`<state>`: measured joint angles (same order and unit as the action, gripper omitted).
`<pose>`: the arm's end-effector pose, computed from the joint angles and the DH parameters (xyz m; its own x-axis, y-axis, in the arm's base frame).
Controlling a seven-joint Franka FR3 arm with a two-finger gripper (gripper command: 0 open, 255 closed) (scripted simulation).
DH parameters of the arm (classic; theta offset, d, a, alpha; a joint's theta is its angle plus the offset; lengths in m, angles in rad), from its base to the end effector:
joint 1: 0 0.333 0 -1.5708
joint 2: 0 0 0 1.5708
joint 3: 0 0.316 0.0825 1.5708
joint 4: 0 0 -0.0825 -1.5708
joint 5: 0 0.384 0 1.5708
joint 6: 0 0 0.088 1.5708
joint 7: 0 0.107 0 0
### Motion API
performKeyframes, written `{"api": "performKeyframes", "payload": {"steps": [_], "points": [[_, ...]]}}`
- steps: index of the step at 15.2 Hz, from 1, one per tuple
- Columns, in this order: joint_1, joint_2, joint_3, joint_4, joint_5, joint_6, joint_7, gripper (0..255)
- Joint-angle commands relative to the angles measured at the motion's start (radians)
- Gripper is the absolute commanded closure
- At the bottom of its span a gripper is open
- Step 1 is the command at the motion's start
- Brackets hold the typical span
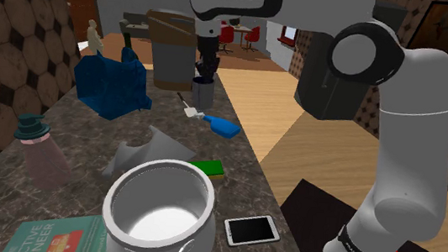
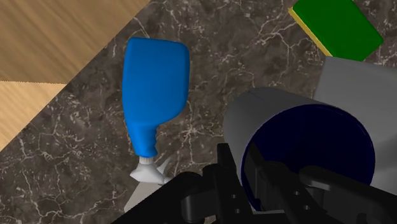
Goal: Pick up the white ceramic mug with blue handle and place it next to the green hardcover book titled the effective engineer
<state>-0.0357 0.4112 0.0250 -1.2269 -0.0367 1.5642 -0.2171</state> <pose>0.6703 -0.0145 0.5331 0.9760 0.2033 -0.0777 0.2047 -0.9788 0.0101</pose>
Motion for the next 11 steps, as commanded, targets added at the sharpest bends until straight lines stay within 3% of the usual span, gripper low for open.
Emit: {"api": "performKeyframes", "payload": {"steps": [1,11], "points": [[0.022,-0.045,0.010,-0.066,0.000,0.020,0.033,255],[0.145,-0.209,0.084,-0.299,0.005,0.085,0.233,255]]}}
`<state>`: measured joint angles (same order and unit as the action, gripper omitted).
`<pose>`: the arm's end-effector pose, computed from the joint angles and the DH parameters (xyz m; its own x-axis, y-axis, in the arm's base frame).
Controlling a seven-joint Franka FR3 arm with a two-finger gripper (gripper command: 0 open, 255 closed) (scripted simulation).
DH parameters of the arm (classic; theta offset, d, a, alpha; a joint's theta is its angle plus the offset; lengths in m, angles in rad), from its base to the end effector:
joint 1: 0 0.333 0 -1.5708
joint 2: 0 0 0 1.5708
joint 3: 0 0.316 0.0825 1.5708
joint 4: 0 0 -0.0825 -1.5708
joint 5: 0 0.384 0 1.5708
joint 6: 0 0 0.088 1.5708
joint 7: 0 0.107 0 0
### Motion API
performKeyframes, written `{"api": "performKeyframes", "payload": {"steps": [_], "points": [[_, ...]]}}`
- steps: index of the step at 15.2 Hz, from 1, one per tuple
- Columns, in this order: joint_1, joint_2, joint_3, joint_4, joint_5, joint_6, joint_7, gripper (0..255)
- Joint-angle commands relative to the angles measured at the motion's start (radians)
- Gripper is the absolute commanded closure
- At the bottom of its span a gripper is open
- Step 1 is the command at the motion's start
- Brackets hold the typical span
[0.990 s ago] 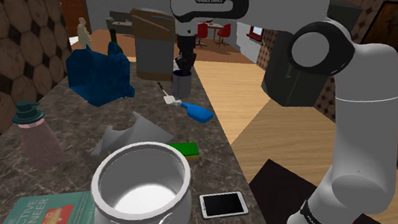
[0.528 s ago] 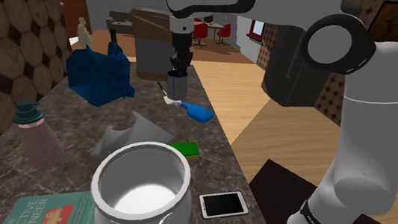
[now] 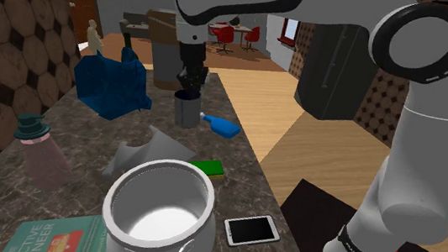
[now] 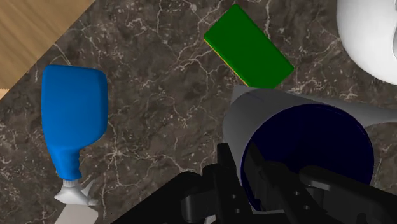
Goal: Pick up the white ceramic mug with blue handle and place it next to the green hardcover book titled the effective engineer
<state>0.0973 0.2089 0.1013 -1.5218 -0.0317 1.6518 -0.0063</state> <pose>0.6071 0.1133 0.5323 0.9757 0.2048 -0.0778 0.2062 -0.9785 0.0098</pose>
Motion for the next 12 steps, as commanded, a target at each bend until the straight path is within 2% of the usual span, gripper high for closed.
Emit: {"api": "performKeyframes", "payload": {"steps": [1,12], "points": [[0.025,-0.017,0.017,-0.018,0.002,0.001,0.043,255],[0.162,-0.065,0.120,-0.084,0.011,0.018,0.283,255]]}}
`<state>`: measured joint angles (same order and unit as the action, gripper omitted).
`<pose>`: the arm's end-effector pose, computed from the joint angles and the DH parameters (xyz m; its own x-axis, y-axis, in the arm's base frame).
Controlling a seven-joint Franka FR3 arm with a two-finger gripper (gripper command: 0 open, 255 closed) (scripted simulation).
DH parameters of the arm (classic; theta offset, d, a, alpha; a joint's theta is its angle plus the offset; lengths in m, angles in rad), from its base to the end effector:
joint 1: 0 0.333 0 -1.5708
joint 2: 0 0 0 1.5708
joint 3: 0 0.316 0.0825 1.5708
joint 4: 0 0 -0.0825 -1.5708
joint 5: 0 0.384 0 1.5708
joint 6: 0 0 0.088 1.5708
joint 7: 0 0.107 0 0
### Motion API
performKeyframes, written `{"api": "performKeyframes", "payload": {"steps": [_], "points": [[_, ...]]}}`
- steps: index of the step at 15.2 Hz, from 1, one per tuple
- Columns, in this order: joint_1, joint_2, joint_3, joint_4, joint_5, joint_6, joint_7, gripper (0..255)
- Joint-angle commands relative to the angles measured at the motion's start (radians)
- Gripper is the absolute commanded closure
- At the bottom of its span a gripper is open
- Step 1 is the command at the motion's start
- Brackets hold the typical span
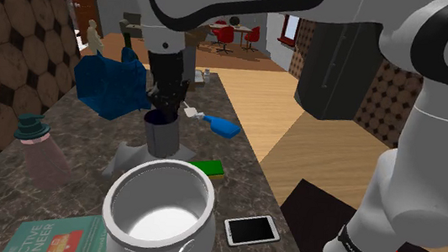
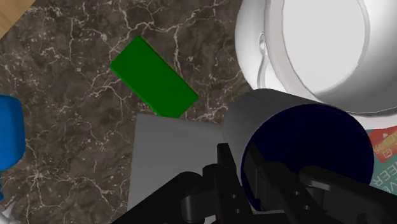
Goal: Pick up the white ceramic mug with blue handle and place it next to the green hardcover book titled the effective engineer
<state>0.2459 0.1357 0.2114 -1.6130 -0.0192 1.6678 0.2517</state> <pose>0.5382 0.2551 0.5361 0.9757 0.2049 -0.0777 0.2063 -0.9784 0.0102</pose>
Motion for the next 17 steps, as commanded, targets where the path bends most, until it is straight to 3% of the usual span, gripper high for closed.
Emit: {"api": "performKeyframes", "payload": {"steps": [1,9,17], "points": [[0.027,0.010,0.020,0.008,-0.001,0.001,0.048,255],[0.137,0.060,0.096,0.069,-0.013,-0.011,0.233,255],[0.269,0.179,0.159,0.223,-0.053,-0.051,0.421,255]]}}
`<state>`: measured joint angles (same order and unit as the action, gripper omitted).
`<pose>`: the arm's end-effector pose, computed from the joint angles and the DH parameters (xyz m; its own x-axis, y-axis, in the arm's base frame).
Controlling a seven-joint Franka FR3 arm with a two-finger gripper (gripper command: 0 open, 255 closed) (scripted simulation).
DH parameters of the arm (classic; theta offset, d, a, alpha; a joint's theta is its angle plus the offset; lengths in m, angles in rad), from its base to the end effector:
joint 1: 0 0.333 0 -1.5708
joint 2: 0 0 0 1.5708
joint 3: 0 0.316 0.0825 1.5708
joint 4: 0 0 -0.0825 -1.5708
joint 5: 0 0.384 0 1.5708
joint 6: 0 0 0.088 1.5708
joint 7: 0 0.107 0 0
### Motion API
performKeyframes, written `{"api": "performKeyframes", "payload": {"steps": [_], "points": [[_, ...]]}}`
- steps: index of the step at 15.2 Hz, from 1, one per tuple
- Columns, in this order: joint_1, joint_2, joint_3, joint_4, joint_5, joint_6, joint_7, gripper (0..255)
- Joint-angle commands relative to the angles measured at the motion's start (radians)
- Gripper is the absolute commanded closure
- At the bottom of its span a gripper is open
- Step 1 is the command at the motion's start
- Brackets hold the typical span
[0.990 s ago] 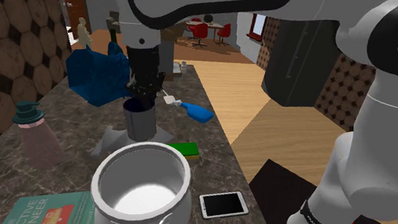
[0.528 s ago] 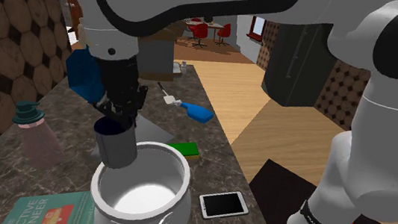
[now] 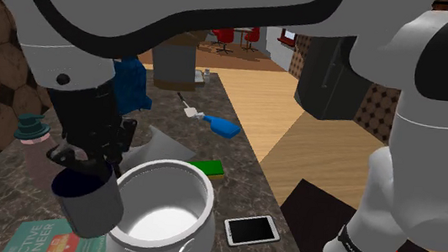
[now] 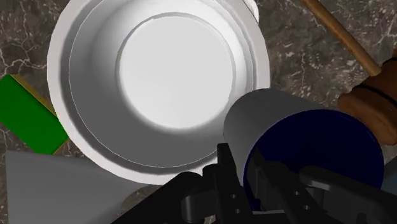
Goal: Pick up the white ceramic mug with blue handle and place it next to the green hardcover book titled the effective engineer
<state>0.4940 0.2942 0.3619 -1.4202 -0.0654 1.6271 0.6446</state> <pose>0.4450 0.4569 0.5339 0.9759 0.2040 -0.0776 0.2054 -0.9786 0.0108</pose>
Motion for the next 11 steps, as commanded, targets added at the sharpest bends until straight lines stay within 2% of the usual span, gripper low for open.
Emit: {"api": "performKeyframes", "payload": {"steps": [1,7,11], "points": [[0.040,0.041,0.015,0.057,-0.014,-0.018,0.051,255],[0.171,0.193,0.040,0.276,-0.069,-0.090,0.180,255],[0.289,0.346,0.041,0.520,-0.117,-0.181,0.252,255]]}}
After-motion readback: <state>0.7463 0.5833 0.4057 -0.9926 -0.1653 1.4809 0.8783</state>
